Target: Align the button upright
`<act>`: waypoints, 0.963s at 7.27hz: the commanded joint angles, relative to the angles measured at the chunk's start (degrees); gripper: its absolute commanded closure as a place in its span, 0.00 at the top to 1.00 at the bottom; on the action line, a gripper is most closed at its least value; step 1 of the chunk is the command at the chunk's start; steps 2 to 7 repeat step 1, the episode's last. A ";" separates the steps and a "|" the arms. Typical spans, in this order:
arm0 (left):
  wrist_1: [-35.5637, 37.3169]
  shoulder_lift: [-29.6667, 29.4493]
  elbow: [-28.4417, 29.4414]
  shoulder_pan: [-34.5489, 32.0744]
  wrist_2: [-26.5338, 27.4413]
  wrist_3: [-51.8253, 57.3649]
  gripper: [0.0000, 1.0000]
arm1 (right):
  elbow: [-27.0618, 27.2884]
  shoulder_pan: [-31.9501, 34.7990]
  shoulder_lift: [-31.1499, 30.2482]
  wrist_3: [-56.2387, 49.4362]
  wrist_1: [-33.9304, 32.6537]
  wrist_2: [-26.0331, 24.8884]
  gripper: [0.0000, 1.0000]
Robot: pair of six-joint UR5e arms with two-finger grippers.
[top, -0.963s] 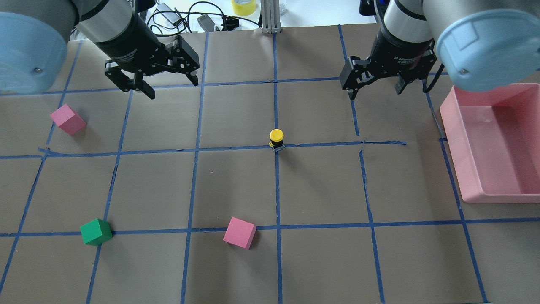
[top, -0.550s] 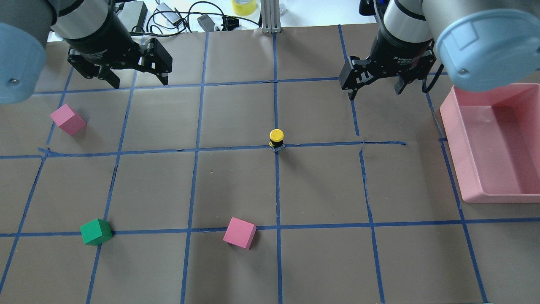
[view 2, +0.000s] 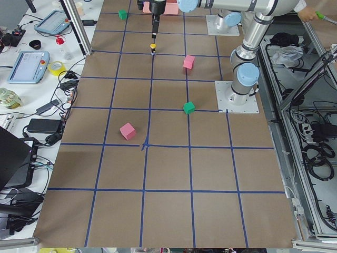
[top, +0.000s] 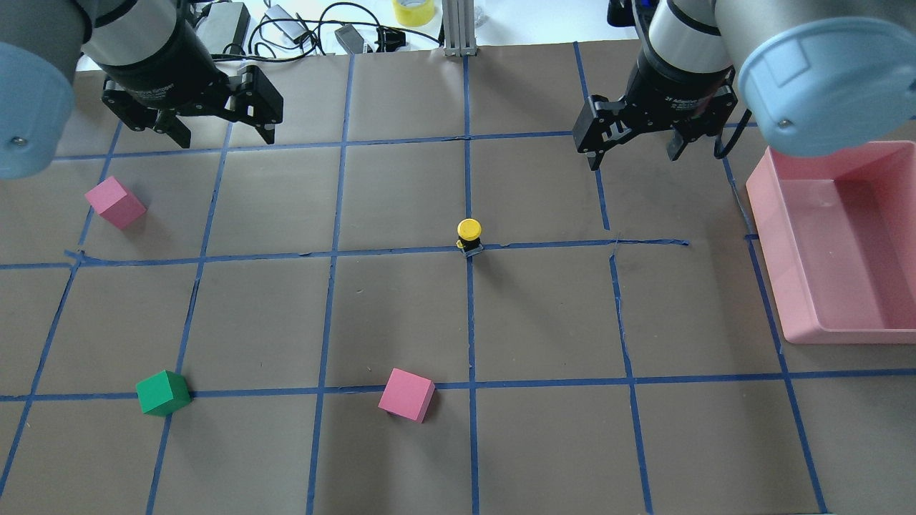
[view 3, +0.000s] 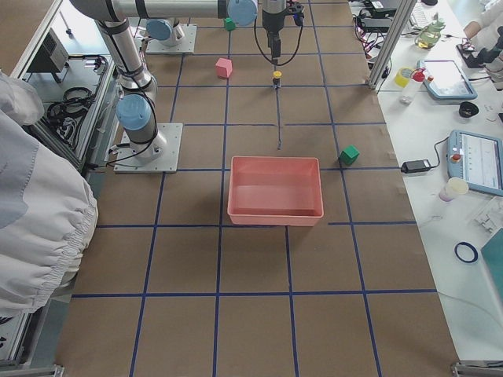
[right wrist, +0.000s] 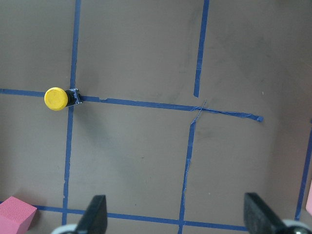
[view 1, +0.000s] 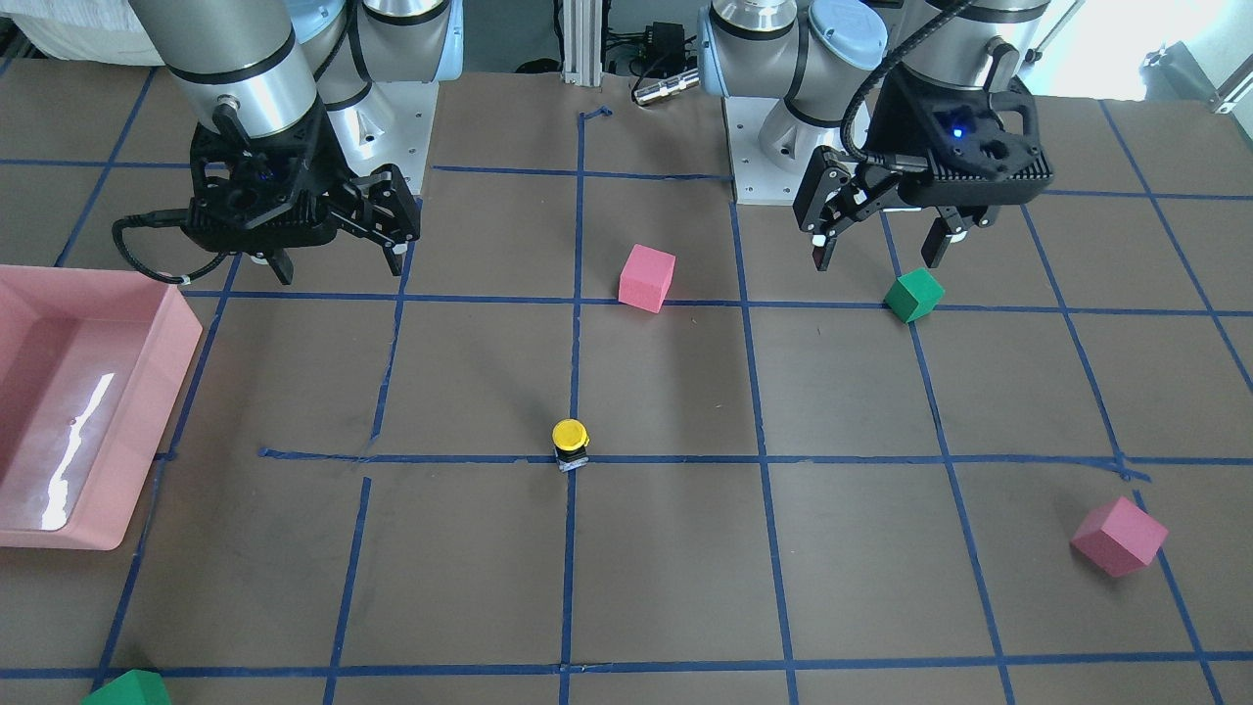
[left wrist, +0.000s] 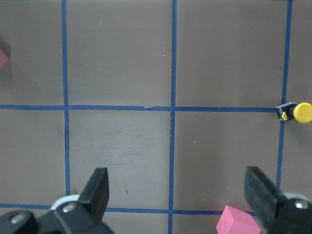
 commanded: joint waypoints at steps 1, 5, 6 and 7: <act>0.04 -0.01 -0.70 0.07 -0.13 0.41 1.00 | 0.33 2.02 1.47 0.72 -4.52 2.95 1.00; 0.04 -0.01 -0.70 0.07 -0.13 0.41 1.00 | 0.33 2.02 1.47 0.72 -4.52 2.95 1.00; 0.04 -0.01 -0.70 0.07 -0.13 0.41 1.00 | 0.33 2.02 1.47 0.72 -4.52 2.95 1.00; 0.04 -0.01 -0.70 0.07 -0.13 0.41 1.00 | 0.33 2.02 1.47 0.72 -4.52 2.95 1.00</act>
